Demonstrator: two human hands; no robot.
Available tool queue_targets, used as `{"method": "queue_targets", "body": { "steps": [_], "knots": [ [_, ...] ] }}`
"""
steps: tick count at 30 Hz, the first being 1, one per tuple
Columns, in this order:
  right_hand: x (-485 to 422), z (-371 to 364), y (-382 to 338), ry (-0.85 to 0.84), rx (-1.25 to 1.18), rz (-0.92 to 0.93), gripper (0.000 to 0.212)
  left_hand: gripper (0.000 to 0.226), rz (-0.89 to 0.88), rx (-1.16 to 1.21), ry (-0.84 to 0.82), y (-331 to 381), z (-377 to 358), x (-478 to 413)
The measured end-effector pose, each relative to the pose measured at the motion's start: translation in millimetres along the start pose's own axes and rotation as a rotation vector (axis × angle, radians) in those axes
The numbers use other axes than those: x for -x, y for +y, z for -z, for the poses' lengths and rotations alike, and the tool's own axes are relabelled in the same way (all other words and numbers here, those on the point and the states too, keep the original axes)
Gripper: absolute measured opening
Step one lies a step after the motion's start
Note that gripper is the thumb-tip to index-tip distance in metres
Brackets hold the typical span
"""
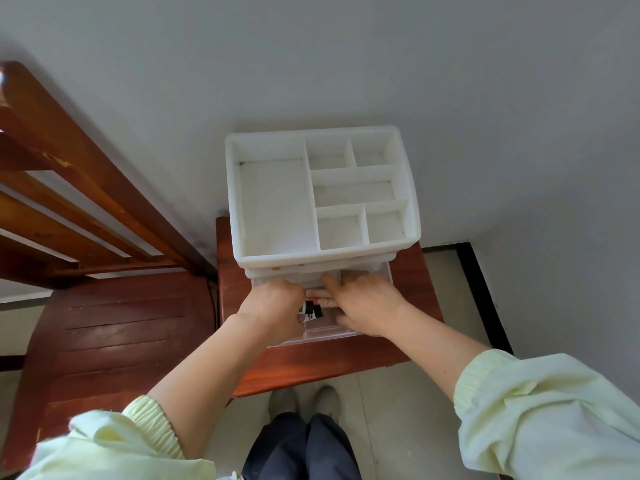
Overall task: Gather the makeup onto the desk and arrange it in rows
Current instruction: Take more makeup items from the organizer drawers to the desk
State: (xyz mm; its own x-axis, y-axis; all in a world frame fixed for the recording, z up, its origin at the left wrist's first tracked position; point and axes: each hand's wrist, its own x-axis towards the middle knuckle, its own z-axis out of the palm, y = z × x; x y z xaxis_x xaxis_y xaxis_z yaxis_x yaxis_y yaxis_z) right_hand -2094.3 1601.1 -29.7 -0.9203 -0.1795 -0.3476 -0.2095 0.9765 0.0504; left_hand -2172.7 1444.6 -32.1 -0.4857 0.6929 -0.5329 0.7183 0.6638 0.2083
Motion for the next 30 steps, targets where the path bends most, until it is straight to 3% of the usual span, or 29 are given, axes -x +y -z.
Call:
{"method": "queue_targets", "body": {
  "steps": [10,16,20,24,28,30],
  "knots": [
    [-19.3,5.0,-19.8,-0.166,0.011,-0.14,0.024,0.014,-0.011,0.07,0.05,-0.2,3.3,4.3],
    [-5.5,21.2,-13.5,-0.183,-0.154,-0.213,0.033,0.009,-0.028,0.481,0.122,-13.9,-3.0,14.7],
    [13.8,30.2,-0.1,-0.225,-0.199,-0.192,0.035,0.023,0.015,0.821,0.174,-13.5,3.5,34.1],
    [24.6,35.7,3.4,-0.258,-0.151,-0.2,0.048,0.011,0.102,1.008,0.179,-9.4,-2.7,47.2],
    [12.4,33.5,-2.4,-0.311,-0.03,-0.268,0.028,0.014,0.18,1.125,0.155,-1.8,-9.4,58.1],
    [2.7,25.9,-4.9,-0.327,-0.029,-0.332,0.031,0.013,0.217,1.155,0.16,-1.4,-12.9,59.4]
  ]
}}
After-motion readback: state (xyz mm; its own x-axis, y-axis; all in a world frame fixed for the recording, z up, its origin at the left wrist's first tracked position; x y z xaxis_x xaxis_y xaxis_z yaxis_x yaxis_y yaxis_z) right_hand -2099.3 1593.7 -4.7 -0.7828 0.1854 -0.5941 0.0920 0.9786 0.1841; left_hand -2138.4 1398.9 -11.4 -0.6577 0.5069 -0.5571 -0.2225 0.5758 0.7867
